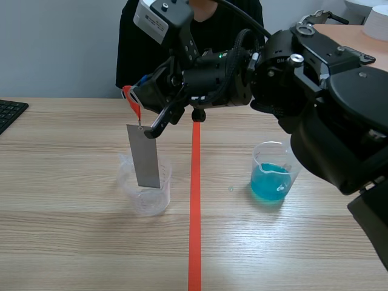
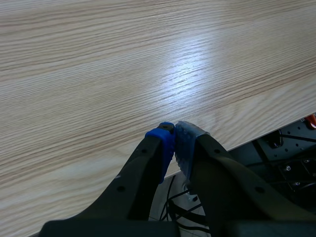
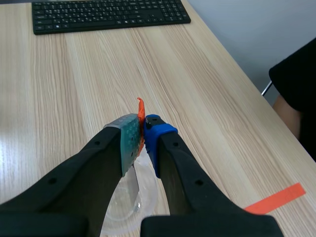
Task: Do the redox reaction experiment.
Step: 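Put the plate into the left beaker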
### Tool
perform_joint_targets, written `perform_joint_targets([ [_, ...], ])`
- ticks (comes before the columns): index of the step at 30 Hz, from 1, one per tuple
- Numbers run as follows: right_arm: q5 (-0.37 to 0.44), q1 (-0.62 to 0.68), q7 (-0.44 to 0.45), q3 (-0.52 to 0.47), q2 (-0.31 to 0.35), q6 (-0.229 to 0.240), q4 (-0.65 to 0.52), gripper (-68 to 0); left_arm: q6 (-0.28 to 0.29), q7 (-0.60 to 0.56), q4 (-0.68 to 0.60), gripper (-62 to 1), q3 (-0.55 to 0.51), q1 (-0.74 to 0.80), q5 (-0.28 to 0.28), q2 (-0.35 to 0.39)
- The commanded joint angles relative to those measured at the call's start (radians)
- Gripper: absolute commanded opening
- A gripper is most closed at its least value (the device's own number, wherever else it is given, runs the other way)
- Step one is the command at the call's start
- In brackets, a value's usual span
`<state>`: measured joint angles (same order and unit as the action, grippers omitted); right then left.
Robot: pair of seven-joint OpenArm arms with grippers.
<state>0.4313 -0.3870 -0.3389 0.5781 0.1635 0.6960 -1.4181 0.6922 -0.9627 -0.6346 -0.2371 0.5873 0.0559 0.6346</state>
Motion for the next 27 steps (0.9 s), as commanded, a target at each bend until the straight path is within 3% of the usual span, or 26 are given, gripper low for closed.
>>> perform_joint_targets([
  [1, -0.011, -0.02, 0.038, 0.006, 0.005, 0.0, 0.002, -65.8, 0.004, -0.017, -0.006, -57.8, -0.012, 0.0, -0.01, 0.009],
  [10, -0.069, -0.02, 0.076, 0.006, 0.005, 0.001, 0.048, -65.7, 0.004, -0.017, -0.006, -57.7, -0.012, 0.0, -0.01, 0.009],
  [12, -0.069, -0.02, 0.076, 0.006, 0.005, 0.008, 0.048, -62.9, 0.004, -0.017, -0.006, -57.7, -0.012, 0.0, -0.01, 0.009],
  [18, -0.068, -0.02, 0.076, 0.023, 0.005, 0.05, 0.048, -44.2, 0.004, -0.017, -0.006, -57.7, -0.012, 0.0, -0.01, 0.009],
  [27, 0.019, -0.019, 0.075, 0.136, 0.005, 0.05, 0.048, -4.3, 0.004, -0.018, -0.006, -57.8, -0.012, 0.0, -0.01, 0.009],
])
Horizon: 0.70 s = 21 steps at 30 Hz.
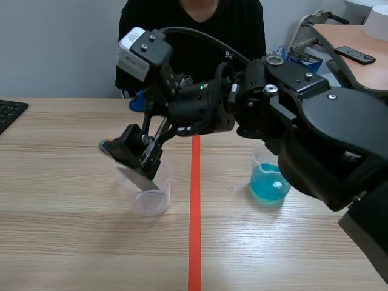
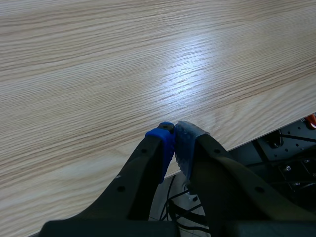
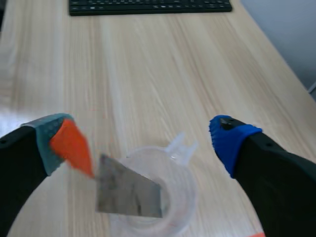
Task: Do the redox reaction experiment.
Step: 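Put the plate into the left beaker, then return to the home posture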
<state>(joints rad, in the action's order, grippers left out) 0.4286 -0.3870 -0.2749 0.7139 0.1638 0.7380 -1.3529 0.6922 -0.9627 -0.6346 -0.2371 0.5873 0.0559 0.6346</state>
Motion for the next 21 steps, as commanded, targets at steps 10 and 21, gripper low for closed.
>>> perform_joint_targets([
  [10, 0.179, 0.032, 0.0, 0.032, 0.017, 0.008, -0.035, 0.4, 0.004, -0.036, -0.006, -57.7, -0.012, 0.0, -0.01, 0.009],
  [21, 0.185, 0.23, 0.061, -0.041, 0.231, -0.116, -0.375, 0.4, 0.004, -0.05, -0.006, -57.7, -0.012, -0.001, -0.023, 0.009],
])
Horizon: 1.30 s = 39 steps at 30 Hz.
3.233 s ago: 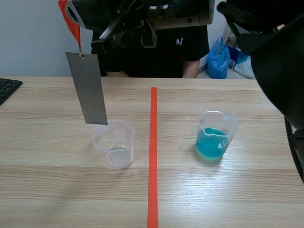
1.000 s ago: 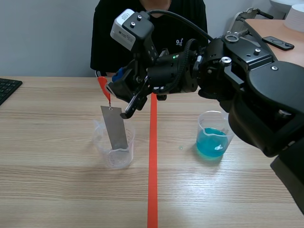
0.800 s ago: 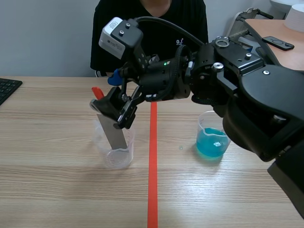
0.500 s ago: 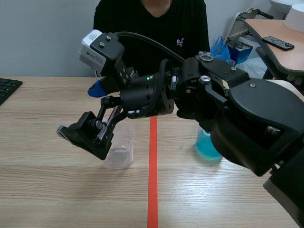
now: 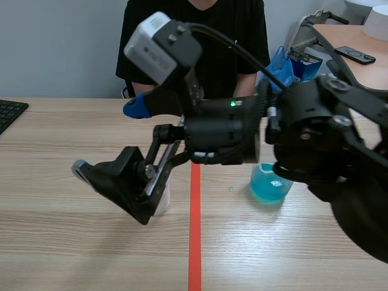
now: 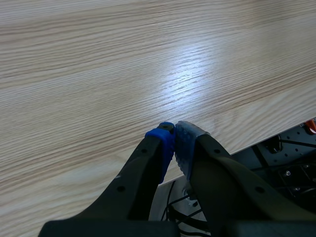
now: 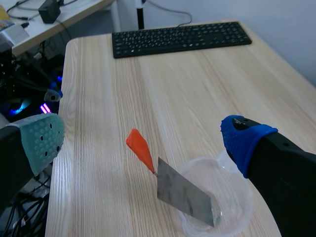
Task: Do the redox reaction experiment.
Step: 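Return to the home posture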
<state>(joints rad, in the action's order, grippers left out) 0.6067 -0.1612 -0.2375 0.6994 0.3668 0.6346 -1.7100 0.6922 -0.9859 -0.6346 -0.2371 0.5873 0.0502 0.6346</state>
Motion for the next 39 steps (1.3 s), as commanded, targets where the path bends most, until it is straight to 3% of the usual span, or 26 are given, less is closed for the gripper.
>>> perform_joint_targets([
  [1, 0.007, 0.031, 0.035, -0.046, 0.058, -0.031, -0.051, 0.4, 0.004, -0.04, -0.006, -57.7, -0.012, 0.0, -0.016, 0.009],
  [6, 0.008, 0.18, 0.093, -0.165, 0.206, -0.109, -0.192, 0.4, 0.004, -0.18, -0.038, -57.7, -0.033, 0.068, -0.027, 0.008],
  [10, 0.057, 0.319, 0.114, -0.275, 0.315, -0.148, -0.272, 0.4, 0.004, -0.286, -0.101, -57.6, -0.082, 0.161, -0.027, 0.003],
  [12, 0.084, 0.393, 0.114, -0.335, 0.36, -0.166, -0.305, 0.4, 0.004, -0.309, -0.137, -53.3, -0.116, 0.203, -0.027, -0.011],
  [16, 0.127, 0.541, 0.121, -0.467, 0.422, -0.186, -0.367, 0.4, -0.022, -0.327, -0.216, -37.8, -0.159, 0.275, -0.027, -0.054],
  [23, 0.159, 0.787, 0.148, -0.7, 0.455, -0.205, -0.461, 0.4, -0.085, -0.328, -0.354, -15.1, -0.174, 0.362, -0.024, -0.152],
  [26, 0.161, 0.886, 0.166, -0.782, 0.455, -0.205, -0.498, 0.4, -0.123, -0.334, -0.42, -8.7, -0.176, 0.401, -0.023, -0.195],
  [33, 0.161, 1.072, 0.223, -0.936, 0.453, -0.224, -0.55, 0.4, -0.194, -0.33, -0.58, 0.6, -0.179, 0.48, -0.022, -0.28],
  [39, 0.161, 1.078, 0.197, -0.965, 0.453, -0.228, -0.55, 0.4, -0.237, -0.275, -0.727, 1.4, -0.179, 0.529, -0.004, -0.336],
])
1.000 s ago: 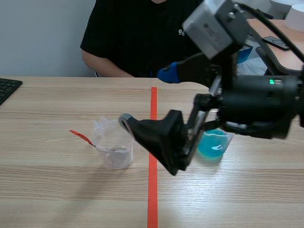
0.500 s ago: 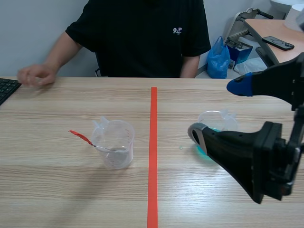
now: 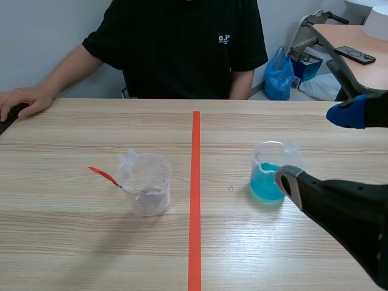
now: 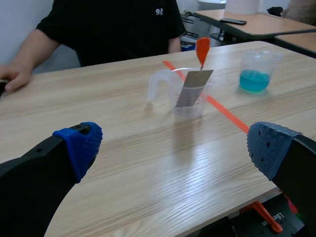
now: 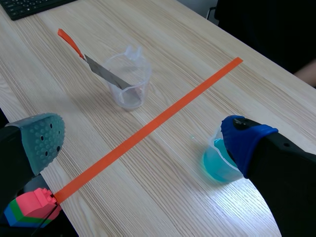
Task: Do the redox reaction experiment.
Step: 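Return to the home posture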
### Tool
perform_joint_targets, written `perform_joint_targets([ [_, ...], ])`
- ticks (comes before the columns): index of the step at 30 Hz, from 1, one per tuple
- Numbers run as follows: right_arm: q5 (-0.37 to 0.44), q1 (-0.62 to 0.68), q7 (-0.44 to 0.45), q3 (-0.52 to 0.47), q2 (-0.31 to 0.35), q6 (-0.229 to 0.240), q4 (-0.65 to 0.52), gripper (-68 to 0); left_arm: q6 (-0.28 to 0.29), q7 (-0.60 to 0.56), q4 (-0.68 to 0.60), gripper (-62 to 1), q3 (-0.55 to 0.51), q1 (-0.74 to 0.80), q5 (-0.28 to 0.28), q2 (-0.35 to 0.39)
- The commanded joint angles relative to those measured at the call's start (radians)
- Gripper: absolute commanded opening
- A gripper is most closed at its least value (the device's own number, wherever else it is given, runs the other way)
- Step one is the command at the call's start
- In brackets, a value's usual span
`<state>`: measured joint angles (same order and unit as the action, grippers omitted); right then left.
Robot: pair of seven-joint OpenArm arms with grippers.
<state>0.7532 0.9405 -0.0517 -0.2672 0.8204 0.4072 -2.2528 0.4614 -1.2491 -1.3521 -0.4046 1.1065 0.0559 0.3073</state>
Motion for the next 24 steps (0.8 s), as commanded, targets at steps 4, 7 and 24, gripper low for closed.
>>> perform_joint_targets([
  [4, 0.014, -0.024, -0.009, 0.002, -0.001, 0.0, -0.007, 0.4, -0.026, 0.013, -0.091, 1.4, -0.012, 0.039, -0.01, -0.042],
  [7, 0.011, -0.024, -0.01, 0.002, -0.001, 0.0, -0.007, 0.4, -0.029, 0.021, -0.13, 1.4, -0.012, 0.046, -0.01, -0.056],
  [24, 0.011, -0.024, -0.039, 0.002, -0.001, 0.0, -0.007, 0.4, -0.033, 0.035, -0.143, 1.4, -0.012, 0.026, -0.01, -0.058],
])
